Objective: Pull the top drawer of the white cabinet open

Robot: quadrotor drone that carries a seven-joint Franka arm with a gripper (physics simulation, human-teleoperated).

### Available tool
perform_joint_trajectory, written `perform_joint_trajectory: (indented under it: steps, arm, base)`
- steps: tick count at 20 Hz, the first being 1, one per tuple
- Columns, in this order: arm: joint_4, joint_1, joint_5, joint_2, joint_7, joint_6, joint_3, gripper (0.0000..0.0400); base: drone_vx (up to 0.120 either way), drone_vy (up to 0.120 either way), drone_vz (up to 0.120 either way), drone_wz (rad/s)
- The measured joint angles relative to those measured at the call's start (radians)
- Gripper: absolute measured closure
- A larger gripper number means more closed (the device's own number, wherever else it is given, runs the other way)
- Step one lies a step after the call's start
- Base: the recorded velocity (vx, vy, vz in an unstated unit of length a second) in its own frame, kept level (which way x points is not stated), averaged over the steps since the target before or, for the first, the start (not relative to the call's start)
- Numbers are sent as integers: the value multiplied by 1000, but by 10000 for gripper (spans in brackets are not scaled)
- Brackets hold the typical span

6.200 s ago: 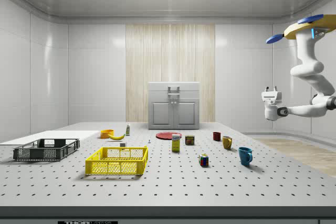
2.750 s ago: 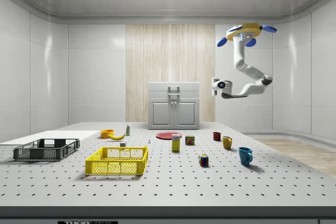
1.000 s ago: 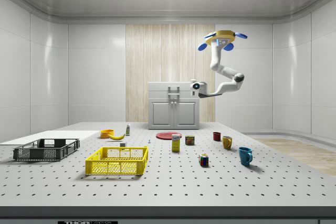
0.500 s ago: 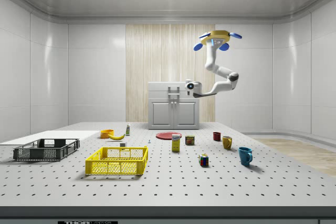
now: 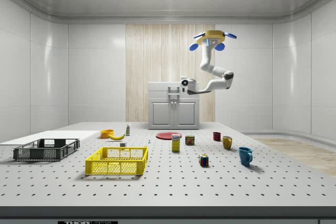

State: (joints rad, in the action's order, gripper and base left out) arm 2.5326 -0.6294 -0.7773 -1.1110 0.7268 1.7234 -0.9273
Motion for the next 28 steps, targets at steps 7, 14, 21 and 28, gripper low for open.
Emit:
perform_joint_trajectory:
  steps: [7,14,21,28]
  arm:
    - [50,-9,4,-14,-24,44,-3,95]
    - [103,-29,-36,-24,-37,118,42,95]
    - [146,-58,-92,-24,-54,194,97,95]
    - [183,-102,-174,-12,-81,283,166,95]
  base:
    - [0,0,0,0]
    - [0,0,0,0]
    - [0,0,0,0]
    - [0,0,0,0]
